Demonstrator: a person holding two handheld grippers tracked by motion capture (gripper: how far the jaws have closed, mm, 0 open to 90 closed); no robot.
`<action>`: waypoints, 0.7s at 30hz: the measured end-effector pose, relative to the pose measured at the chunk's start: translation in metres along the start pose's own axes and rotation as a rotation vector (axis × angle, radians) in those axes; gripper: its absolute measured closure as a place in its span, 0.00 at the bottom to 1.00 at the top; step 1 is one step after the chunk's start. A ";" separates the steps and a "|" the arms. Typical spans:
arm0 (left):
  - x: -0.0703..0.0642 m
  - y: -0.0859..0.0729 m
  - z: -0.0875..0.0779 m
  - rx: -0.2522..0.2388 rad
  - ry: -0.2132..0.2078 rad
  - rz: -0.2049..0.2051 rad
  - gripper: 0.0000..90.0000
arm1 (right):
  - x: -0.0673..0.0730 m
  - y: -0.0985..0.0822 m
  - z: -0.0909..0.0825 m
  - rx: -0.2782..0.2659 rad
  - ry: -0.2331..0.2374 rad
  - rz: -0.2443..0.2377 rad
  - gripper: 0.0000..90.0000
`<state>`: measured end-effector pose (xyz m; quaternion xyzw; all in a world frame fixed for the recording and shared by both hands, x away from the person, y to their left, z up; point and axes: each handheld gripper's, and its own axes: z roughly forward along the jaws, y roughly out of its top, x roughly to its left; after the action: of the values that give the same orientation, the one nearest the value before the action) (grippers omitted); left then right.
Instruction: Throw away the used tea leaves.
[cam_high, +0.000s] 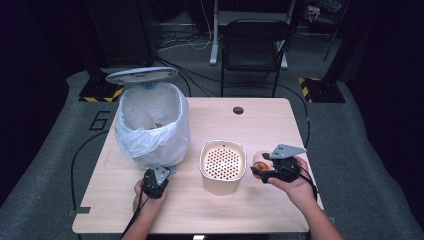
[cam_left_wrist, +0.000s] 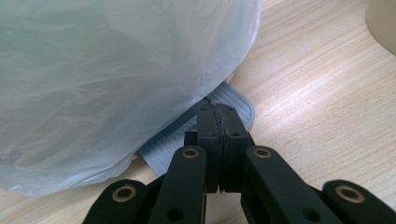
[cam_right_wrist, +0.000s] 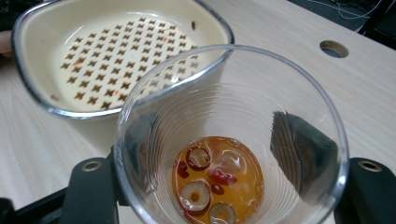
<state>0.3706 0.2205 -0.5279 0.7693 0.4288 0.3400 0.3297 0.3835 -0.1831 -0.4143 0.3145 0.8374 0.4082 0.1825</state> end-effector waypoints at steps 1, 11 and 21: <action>0.000 0.000 0.000 -0.001 0.001 0.000 0.99 | -0.001 0.003 0.001 0.002 -0.002 -0.004 0.36; 0.000 0.000 0.000 -0.001 0.001 -0.001 0.99 | -0.013 0.029 0.008 0.001 -0.031 0.007 0.37; 0.000 0.000 0.001 -0.009 0.002 -0.004 0.99 | -0.036 0.051 0.018 -0.013 -0.074 0.006 0.38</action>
<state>0.3708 0.2203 -0.5286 0.7666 0.4292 0.3420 0.3334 0.4389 -0.1731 -0.3826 0.3307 0.8263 0.4025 0.2140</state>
